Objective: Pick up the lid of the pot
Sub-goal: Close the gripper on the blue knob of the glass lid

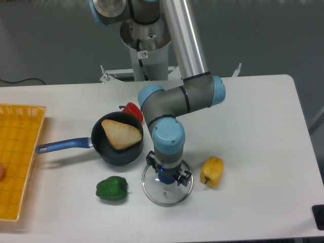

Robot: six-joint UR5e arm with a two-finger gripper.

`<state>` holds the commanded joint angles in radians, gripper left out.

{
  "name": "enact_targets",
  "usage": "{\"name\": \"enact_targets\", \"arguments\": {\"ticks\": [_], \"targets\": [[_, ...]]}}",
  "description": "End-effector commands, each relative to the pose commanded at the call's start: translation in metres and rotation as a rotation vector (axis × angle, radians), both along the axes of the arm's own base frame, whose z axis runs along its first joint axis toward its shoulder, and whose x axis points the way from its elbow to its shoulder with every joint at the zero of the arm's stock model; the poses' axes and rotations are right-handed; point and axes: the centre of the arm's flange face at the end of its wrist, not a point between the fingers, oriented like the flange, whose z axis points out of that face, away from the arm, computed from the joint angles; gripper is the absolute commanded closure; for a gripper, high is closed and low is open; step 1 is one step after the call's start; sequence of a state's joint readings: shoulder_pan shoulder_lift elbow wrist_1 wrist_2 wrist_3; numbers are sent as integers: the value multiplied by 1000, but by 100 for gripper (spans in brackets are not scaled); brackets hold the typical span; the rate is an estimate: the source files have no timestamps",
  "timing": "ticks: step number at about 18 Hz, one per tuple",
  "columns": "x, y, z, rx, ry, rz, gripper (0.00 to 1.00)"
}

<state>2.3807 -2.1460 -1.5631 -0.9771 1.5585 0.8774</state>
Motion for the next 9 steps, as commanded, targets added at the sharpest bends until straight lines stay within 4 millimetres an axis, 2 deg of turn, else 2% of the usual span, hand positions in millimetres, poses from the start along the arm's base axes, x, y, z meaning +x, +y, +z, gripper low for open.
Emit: {"name": "enact_targets", "arguments": {"ticks": [9], "targets": [[0,0,-5,-7,-6,2,37]]}}
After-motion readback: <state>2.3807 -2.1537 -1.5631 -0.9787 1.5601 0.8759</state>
